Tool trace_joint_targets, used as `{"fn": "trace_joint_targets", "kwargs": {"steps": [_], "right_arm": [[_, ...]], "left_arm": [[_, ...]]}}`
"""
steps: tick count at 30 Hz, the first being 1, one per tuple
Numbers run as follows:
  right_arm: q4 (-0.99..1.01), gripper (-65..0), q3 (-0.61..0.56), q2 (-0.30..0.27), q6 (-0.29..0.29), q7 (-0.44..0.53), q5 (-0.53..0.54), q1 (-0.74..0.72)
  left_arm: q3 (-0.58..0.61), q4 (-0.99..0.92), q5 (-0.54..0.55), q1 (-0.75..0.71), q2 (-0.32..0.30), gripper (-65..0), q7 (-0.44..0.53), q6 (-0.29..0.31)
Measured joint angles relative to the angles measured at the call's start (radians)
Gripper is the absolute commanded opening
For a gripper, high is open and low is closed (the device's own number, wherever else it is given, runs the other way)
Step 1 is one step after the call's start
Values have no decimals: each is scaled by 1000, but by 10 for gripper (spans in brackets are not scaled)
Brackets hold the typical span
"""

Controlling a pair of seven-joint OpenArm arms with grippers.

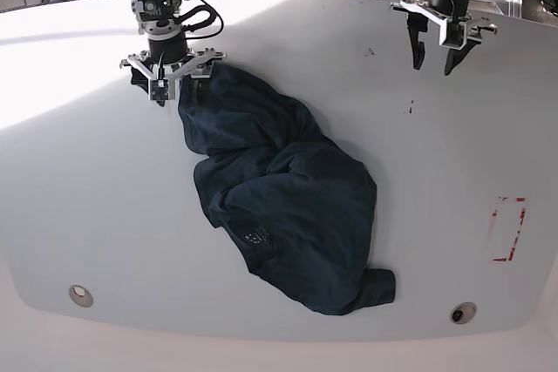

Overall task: Fold the T-shirt properly
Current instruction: 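Move the right gripper onto the T-shirt's edge nearest it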

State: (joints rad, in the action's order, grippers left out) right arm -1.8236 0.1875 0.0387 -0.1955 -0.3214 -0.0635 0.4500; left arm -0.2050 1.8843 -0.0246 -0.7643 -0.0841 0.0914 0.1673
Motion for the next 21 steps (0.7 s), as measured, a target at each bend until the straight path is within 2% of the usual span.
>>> {"fn": "trace_joint_targets", "kwargs": {"steps": [7,10,19,21], "right_arm": [[85,-417,-28,0,-55,2,0,-16],[115,-373,-27,2,-67,16,4,-26],[134,-299,-19,-3,-39,23,13,-34],[130,-265,-19,-3,-35,22,13,-32]], "left_arm": [[-3,0,-2,0,0,-356,3,-3],[-5,0,-5,2,-1,-351,2,-3],[-5,-1,-5,3,-3,-351,2,-3],[-6,-2,-5,3,-3,-350,2,-4]]}}
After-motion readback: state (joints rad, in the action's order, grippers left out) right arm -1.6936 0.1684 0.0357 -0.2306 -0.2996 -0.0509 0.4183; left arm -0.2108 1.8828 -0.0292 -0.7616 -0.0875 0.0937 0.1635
